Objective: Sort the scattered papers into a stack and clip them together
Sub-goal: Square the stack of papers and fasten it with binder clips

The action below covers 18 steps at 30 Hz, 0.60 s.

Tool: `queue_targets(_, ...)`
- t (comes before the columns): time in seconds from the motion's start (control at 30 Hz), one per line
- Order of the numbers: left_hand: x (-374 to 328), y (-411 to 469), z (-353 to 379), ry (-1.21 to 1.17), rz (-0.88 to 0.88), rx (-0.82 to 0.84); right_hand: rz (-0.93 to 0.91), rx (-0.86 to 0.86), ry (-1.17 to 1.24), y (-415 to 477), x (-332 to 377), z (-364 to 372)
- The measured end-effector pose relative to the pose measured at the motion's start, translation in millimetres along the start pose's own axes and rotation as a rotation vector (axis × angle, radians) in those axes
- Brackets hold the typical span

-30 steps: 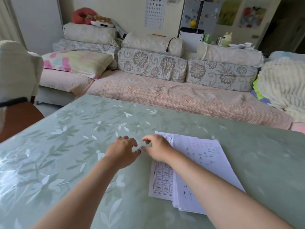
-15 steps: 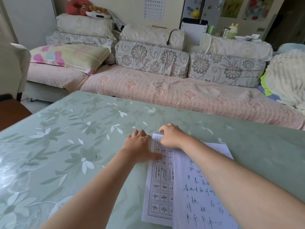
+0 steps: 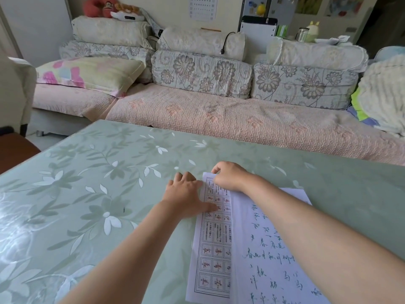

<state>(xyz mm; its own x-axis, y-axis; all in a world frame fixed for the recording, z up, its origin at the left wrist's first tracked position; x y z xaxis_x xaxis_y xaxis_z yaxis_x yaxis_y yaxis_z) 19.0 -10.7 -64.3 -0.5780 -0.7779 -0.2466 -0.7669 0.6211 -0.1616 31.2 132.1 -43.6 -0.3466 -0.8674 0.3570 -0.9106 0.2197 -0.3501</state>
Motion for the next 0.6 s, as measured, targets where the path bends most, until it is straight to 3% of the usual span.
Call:
queue_targets(0.13, 1, 3, -3, -0.123, -0.041, -0.028, -0.012, -0.049, -0.048, 2, 1, -3)
queue_targets(0.27, -8, 4, -7, -0.620, -0.031, -0.027, -0.088, -0.163, 0.102, -12, -8, -15)
queue_targets(0.33, -17, 3, -12, -0.748, -0.038, -0.040, -0.112, -0.183, 0.144, -23, -23, -19)
queue_targets(0.4, -20, -1, -9, -0.837, -0.093, 0.001, -0.063, -0.207, 0.143, -38, -47, -20)
queue_targets(0.53, -27, -17, 17, -1.032, -0.181, 0.258, 0.135, -0.195, 0.048, -81, -106, -10)
queue_targets(0.6, -33, -28, 19, -1.078, -0.191, 0.279, 0.243, -0.178, 0.010, -105, -133, 1)
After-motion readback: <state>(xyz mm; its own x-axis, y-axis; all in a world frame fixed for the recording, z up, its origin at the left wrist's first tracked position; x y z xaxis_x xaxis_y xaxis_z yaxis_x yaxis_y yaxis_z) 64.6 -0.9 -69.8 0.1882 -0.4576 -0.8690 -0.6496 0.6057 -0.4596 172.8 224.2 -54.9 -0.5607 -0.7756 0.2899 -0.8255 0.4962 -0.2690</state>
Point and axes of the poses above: each hand's wrist, its own y-axis towards the middle knuckle, its own z-axis out of the palm, x = y × z, the point moved 7 cm from there along y, towards the middle knuckle, and after that the axes turned 11 degrees about x, right-handed, at the moved point
